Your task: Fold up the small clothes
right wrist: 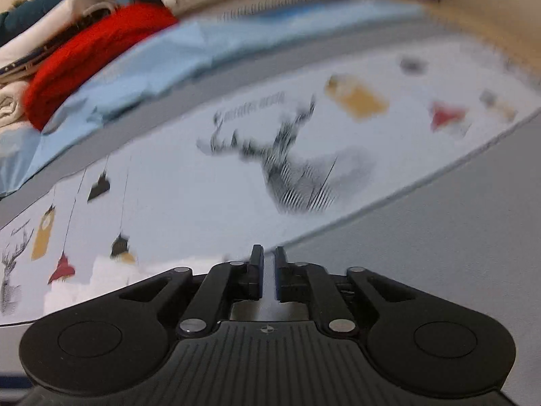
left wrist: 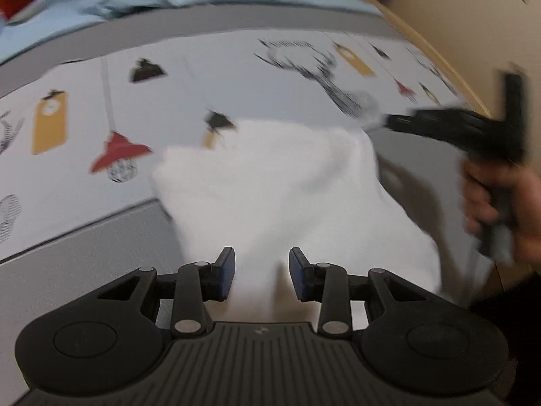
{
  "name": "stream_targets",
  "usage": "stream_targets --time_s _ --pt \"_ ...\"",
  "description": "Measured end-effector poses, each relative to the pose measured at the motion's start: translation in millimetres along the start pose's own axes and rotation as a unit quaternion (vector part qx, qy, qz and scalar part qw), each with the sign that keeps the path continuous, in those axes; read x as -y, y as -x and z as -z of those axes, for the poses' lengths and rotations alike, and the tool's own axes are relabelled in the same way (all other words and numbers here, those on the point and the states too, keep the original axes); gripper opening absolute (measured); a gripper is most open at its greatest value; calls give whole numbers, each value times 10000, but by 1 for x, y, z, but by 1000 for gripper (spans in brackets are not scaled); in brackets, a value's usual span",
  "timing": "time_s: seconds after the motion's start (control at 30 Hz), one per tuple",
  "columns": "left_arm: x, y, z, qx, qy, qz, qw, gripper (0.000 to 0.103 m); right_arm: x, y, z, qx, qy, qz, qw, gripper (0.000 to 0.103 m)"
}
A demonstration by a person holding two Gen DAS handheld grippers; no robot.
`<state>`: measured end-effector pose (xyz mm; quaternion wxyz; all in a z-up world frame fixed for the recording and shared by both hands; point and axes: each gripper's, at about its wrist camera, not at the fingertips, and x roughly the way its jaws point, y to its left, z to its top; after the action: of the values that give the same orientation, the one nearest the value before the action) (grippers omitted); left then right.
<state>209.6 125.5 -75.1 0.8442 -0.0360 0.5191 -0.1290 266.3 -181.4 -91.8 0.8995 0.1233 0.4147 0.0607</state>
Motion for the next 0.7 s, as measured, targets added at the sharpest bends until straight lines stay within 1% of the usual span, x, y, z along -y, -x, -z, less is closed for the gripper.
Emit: stream_targets --time_s 0.03,0.07,0.1,0.13,0.17,0.2,0.23,0.27,0.3,0.33,0.37,0.4,0.47,0.5,0.53,0.57,0.6,0.63,0.67,0.7 --pt "-3 -2 -2 -9 86 -22 10000 39 1 9 -1 81 22 -246 9997 9" --pt "-5 -5 -3 -49 138 -54 9999 39 -1 19 -1 94 103 -612 9980 9" --pt "-6 -10 -4 -116 151 -114 9998 37 -2 27 1 26 280 -997 9946 9" --pt "-6 -15 -5 -195 146 -176 9995 36 -9 34 6 -121 580 -1437 9878 9" --pt "-7 -22 -4 -330 135 -270 9990 32 -16 38 13 -382 944 -1855 9773 10" --pt "-10 -28 -3 -445 113 -374 9982 32 -23 38 25 -779 1318 -2145 9646 12" --pt "-10 -31 0 -527 73 -473 9975 32 -28 34 39 -1233 1686 -2161 9538 12" --pt "-9 -31 4 -572 25 -543 9969 34 -31 26 56 -1657 2044 -1871 9464 12" --pt "-7 -31 5 -570 16 -546 9969 35 -29 19 70 -1919 2279 -1557 9418 11" --pt "-5 -29 8 -530 30 -571 9970 35 -22 17 81 -1993 2297 -1393 9424 11" --pt "-3 -26 10 -496 21 -649 9967 35 -14 21 82 -1924 2102 -1430 9478 11" --pt "-1 -23 14 -481 -13 -762 9959 35 -10 24 81 -1964 1956 -1377 9509 11" --pt "5 -14 25 -468 -157 -1046 9933 35 -3 32 81 -2001 1896 -976 9563 11" --pt "10 -7 29 -417 -298 -1214 9913 36 -2 38 86 -2017 2035 -656 9558 20" --pt "16 3 33 -331 -453 -1369 9890 39 -2 43 91 -2037 2247 -267 9525 25" --pt "21 15 37 -190 -541 -1521 9867 53 0 53 92 -1951 2398 33 9510 27" --pt "25 28 40 -2 -510 -1645 9851 73 3 68 90 -1767 2388 140 9548 27" --pt "30 44 44 278 -365 -1767 9832 84 6 81 88 -1592 2265 104 9609 29" --pt "34 62 48 590 -159 -1847 9809 98 9 101 83 -1345 2036 -17 9698 36" --pt "39 77 53 866 41 -1878 9784 103 9 119 81 -1104 1857 -112 9763 50"
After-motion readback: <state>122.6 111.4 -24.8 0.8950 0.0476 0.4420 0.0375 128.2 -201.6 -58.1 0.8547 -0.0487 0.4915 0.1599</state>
